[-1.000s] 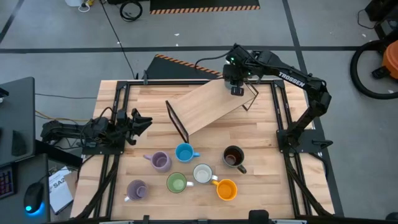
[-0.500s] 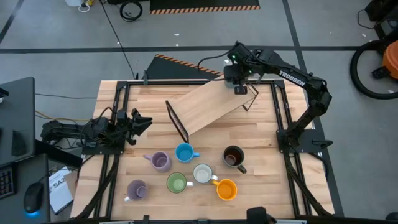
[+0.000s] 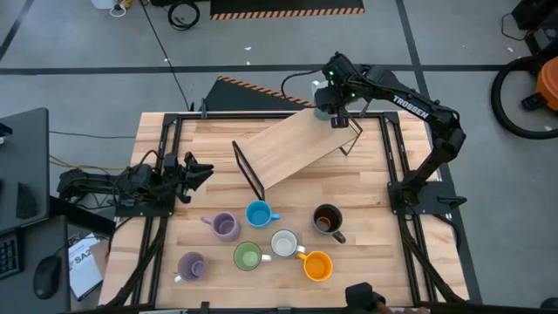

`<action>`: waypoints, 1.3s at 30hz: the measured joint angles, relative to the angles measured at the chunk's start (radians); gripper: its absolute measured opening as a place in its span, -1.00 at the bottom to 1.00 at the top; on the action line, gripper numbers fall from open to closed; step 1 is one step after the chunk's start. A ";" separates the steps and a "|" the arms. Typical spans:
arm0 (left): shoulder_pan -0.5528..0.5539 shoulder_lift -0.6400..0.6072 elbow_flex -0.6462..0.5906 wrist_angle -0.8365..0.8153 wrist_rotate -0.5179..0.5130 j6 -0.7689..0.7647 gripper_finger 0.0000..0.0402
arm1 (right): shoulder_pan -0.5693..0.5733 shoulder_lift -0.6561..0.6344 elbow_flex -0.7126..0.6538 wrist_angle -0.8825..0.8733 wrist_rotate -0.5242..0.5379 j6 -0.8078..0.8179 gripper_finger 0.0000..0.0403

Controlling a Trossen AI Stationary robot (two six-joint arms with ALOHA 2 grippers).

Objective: Place coffee mugs
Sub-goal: Put the light blue mug on the shelf, then put the dark green mug on the shelf

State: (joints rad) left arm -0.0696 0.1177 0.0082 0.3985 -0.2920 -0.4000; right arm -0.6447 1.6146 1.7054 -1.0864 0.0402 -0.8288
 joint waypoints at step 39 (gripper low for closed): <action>0.000 0.000 0.000 0.000 0.000 -0.015 -0.42 | 0.028 -0.006 0.069 -0.070 0.103 0.066 -0.30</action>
State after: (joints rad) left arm -0.0694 0.1173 0.0082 0.3988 -0.2920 -0.4154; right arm -0.6171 1.6090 1.7742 -1.1565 0.1437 -0.7628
